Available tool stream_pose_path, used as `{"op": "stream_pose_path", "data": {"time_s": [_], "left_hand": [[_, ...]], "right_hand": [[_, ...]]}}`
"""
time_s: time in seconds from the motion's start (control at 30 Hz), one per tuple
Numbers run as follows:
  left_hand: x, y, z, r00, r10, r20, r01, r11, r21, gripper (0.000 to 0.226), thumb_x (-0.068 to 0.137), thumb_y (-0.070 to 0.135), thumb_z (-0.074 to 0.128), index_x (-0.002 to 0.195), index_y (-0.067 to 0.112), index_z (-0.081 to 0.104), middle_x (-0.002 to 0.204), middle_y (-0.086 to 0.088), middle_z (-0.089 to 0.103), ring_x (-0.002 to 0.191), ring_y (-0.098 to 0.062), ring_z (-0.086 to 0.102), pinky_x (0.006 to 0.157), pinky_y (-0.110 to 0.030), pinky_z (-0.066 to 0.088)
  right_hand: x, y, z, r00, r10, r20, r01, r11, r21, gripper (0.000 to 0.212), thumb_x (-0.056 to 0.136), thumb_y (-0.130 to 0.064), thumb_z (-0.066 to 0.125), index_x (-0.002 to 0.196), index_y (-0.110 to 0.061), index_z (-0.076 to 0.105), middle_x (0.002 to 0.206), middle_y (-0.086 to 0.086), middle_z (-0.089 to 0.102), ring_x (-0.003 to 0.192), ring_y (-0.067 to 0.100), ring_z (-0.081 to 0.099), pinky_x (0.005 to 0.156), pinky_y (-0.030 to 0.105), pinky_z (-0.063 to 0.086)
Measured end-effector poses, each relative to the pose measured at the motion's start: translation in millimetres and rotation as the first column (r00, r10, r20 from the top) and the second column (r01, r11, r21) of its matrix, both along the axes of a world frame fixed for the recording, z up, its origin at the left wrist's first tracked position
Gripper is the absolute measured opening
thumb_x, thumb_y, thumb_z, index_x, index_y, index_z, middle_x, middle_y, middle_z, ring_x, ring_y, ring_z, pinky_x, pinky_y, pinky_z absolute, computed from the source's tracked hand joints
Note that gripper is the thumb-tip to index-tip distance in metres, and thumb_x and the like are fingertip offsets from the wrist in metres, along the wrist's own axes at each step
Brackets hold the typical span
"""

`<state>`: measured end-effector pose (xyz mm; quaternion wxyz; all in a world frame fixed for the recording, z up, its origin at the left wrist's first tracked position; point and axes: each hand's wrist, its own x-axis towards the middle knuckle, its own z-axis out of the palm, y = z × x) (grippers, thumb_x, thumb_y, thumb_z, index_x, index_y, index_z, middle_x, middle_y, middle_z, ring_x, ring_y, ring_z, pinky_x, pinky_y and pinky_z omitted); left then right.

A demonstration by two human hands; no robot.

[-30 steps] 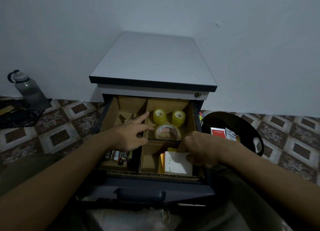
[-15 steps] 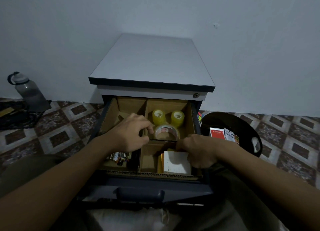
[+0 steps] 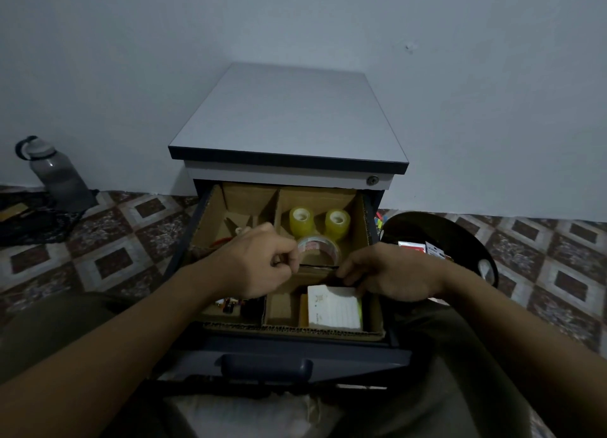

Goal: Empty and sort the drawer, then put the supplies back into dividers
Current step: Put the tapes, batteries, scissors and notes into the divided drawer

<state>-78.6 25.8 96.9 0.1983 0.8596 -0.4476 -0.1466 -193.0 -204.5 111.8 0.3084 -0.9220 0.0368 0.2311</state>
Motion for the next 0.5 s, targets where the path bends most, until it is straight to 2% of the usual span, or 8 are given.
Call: {"op": "stream_pose_path", "data": {"time_s": [0.1,0.17,0.23,0.3,0.37,0.5], "left_hand": [[-9.7,-4.8,6.3,0.997,-0.076,0.034,0.071,0.99,0.121,0.018,0.096,0.027,0.05,0.09,0.03,0.066,0.099,0.013,0.049,0.097,0.001,0.035,0.085,-0.033,0.024],[-16.3,-9.0,8.4,0.993,-0.119,-0.014,0.119,0.969,0.219,0.023,0.099,0.024,0.045,0.095,0.026,0.068,0.103,0.011,0.052,0.093,0.006,0.029,0.079,-0.031,0.014],[-20.8,-12.2,8.4,0.987,-0.157,-0.024,0.156,0.939,0.307,0.028,0.099,0.022,0.041,0.095,0.024,0.069,0.108,0.008,0.054,0.091,0.007,0.025,0.078,-0.033,0.012],[-21.3,-15.5,6.8,0.978,-0.208,-0.003,0.194,0.906,0.377,0.03,0.098,0.021,0.039,0.09,0.022,0.068,0.109,0.006,0.059,0.105,-0.001,0.034,0.094,-0.038,0.016],[-21.0,-18.5,5.5,0.97,-0.24,-0.041,0.232,0.865,0.444,0.03,0.096,0.021,0.038,0.089,0.021,0.067,0.108,0.005,0.065,0.11,-0.013,0.047,0.108,-0.047,0.014],[-22.5,-19.6,-6.3,0.958,-0.262,-0.111,0.28,0.79,0.546,0.03,0.095,0.016,0.038,0.099,0.027,0.066,0.113,0.009,0.062,0.115,-0.015,0.045,0.111,-0.055,0.01]], "right_hand": [[-1.2,1.4,2.9,0.999,-0.032,0.025,0.031,0.999,0.014,0.046,0.087,0.008,0.048,0.119,-0.022,0.065,0.116,-0.003,0.07,0.11,0.006,0.064,0.103,0.039,0.049],[-1.7,9.3,5.8,0.998,0.044,-0.043,-0.048,0.996,-0.075,0.046,0.09,0.004,0.046,0.126,-0.021,0.06,0.127,-0.002,0.064,0.12,0.01,0.058,0.107,0.04,0.045],[-0.5,17.9,5.2,0.98,0.142,-0.139,-0.171,0.96,-0.223,0.049,0.092,-0.002,0.045,0.135,-0.023,0.052,0.138,-0.002,0.056,0.129,0.017,0.05,0.11,0.046,0.039],[2.0,22.1,6.1,0.969,0.157,-0.191,-0.208,0.934,-0.289,0.05,0.092,-0.005,0.044,0.137,-0.026,0.048,0.14,-0.001,0.052,0.129,0.02,0.048,0.109,0.049,0.037],[5.9,21.3,8.3,0.97,0.134,-0.202,-0.182,0.953,-0.242,0.05,0.091,-0.002,0.044,0.135,-0.024,0.05,0.136,0.002,0.053,0.125,0.022,0.05,0.106,0.046,0.042],[8.0,15.3,7.9,0.979,0.091,-0.183,-0.121,0.981,-0.155,0.053,0.086,0.007,0.041,0.13,-0.02,0.054,0.128,0.004,0.058,0.121,0.022,0.055,0.105,0.045,0.045]]}}
